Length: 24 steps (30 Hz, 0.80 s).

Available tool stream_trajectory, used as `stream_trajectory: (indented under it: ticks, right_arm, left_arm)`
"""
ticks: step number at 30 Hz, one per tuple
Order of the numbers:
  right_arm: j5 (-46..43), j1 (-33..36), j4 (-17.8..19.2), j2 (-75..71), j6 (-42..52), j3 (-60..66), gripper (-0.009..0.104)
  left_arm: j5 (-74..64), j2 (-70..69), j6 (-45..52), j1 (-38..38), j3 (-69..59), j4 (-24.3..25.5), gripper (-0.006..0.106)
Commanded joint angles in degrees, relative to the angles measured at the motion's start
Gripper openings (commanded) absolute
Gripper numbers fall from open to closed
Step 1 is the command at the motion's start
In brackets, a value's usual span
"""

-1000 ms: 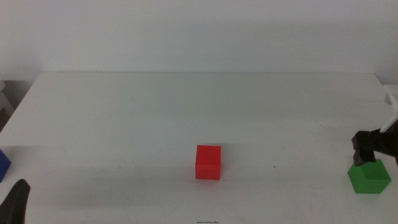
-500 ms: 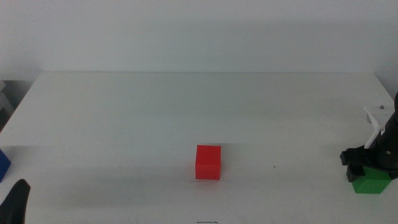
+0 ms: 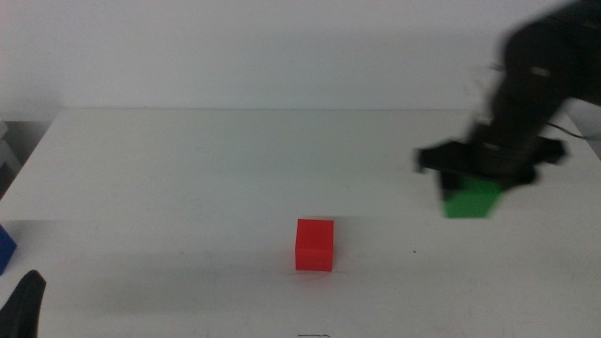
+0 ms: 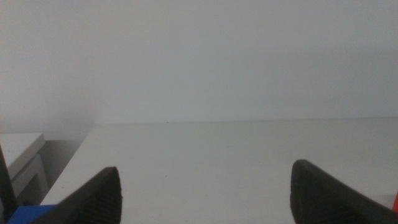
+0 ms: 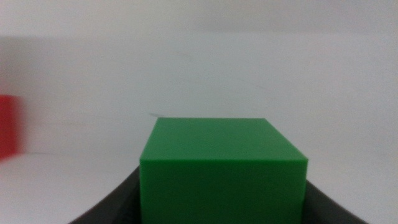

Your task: Stack red cubes first, then green, then blue cubes in a specific spot.

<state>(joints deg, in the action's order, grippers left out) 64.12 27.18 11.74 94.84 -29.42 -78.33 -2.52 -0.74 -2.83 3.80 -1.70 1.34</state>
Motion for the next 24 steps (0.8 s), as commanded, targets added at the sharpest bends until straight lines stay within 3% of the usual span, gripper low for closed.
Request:
stream_trajectory:
  ticks: [1,7,11,24]
  right_arm:
    - [4.1,5.4,3.8,2.0,-5.6,-8.5,-0.001]
    - [10.5,14.1,3.6,15.1,-14.3,-26.3,-0.001]
    - [10.4,16.8,1.2,20.4,-16.1,-32.9,-0.001]
    - [10.4,18.8,0.8,24.1,-21.2,-34.2,-0.001]
  left_arm:
    - [4.6,-1.2,-0.3,0.1,0.2,-0.6,0.092]
    - [4.6,-1.2,-0.3,0.1,0.2,-0.6,0.092]
    - [4.6,-1.2,-0.3,0.1,0.2,-0.6,0.092]
    - [4.6,-1.2,-0.3,0.1,0.2,-0.6,0.092]
